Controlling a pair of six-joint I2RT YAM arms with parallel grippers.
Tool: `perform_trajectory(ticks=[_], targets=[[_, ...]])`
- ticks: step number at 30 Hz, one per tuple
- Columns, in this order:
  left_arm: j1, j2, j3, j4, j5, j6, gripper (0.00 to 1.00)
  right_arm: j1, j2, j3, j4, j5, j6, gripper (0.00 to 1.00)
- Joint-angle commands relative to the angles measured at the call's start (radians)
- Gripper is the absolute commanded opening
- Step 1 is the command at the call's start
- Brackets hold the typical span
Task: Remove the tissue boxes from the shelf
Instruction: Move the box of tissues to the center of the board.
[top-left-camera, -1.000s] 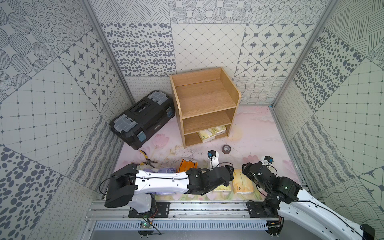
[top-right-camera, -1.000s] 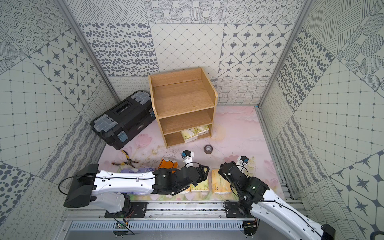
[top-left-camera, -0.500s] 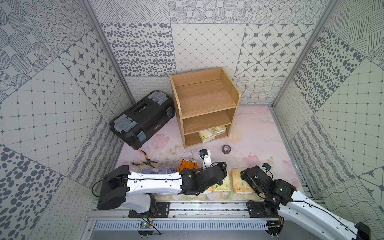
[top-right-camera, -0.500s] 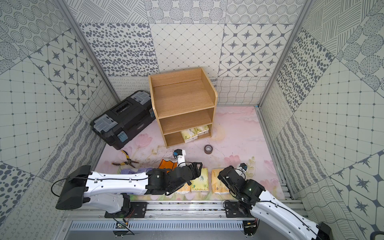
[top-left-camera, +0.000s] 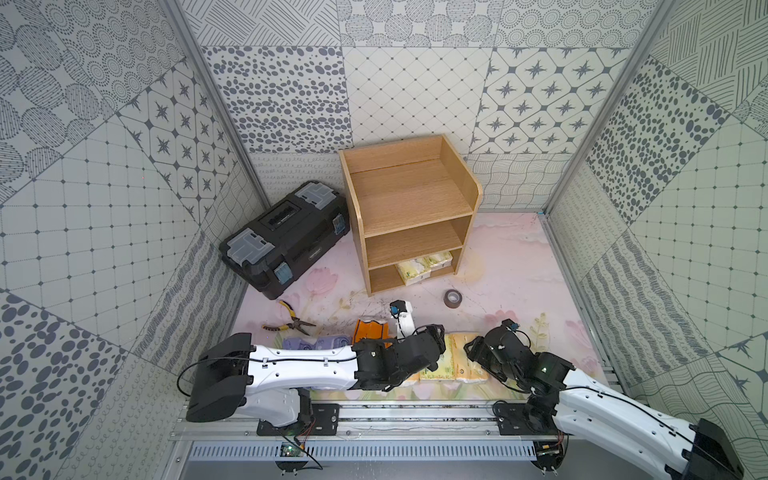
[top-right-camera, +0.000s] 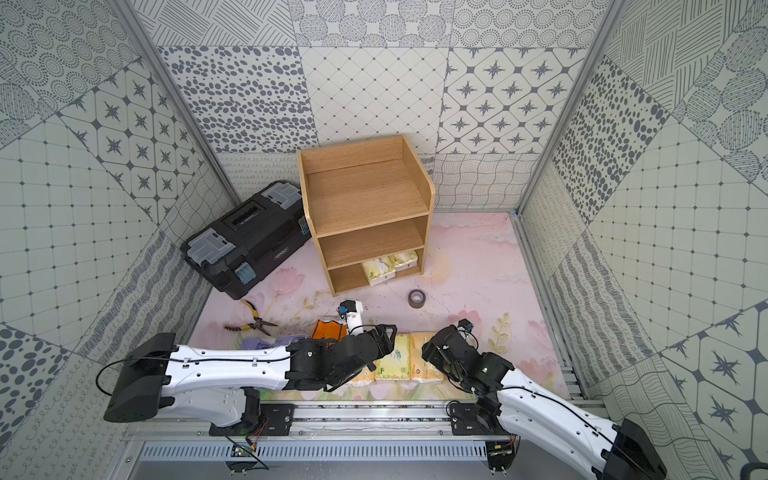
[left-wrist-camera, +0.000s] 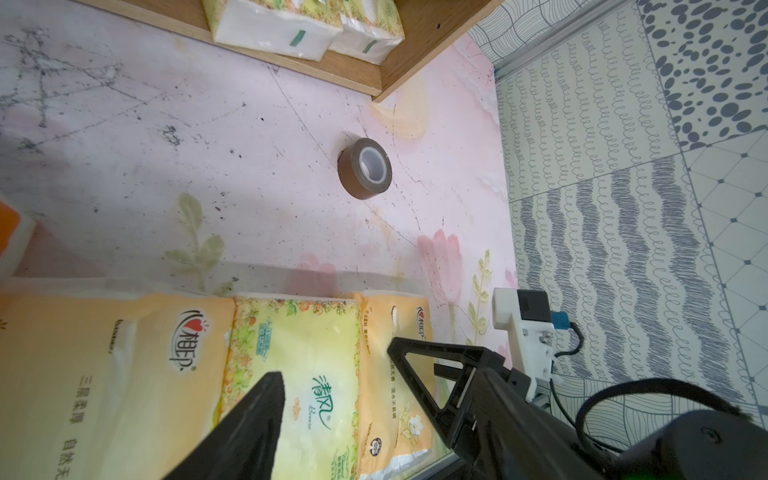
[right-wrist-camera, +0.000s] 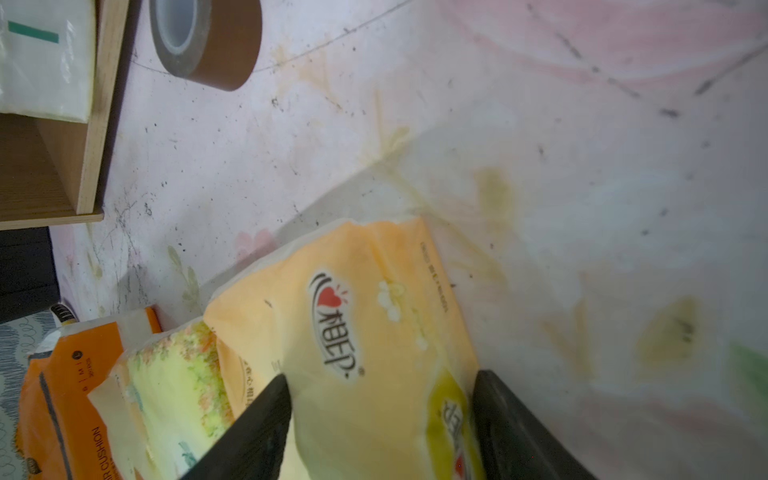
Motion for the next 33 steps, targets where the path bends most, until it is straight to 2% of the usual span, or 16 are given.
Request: perform_trajectory(ticks=[1, 17, 27, 29, 33], targets=[[0.019, -0.031, -0.024, -0.033, -0.051, -0.038, 0.76, -0.003, 0.058, 0.038, 0.143, -0.083, -0.097, 0.71], [0.092, -0.198, -0.159, -0.052, -0.114, -0.088, 0.8, 0.0, 0.321, 0.13, 0.339, -0.246, -0.291, 0.72], [0.123, -0.213, -0.197, 0.001, -0.14, -0.062, 0.82, 0.004, 0.409, 0.164, 0.451, -0.374, -0.342, 0.73], [0.128, -0.22, -0.199, 0.002, -0.14, -0.051, 0.82, 0.004, 0.417, 0.176, 0.442, -0.368, -0.355, 0.74], [0.134, -0.234, -0.211, 0.003, -0.141, -0.054, 0.83, 0.006, 0.371, 0.207, 0.317, -0.196, -0.355, 0.83]])
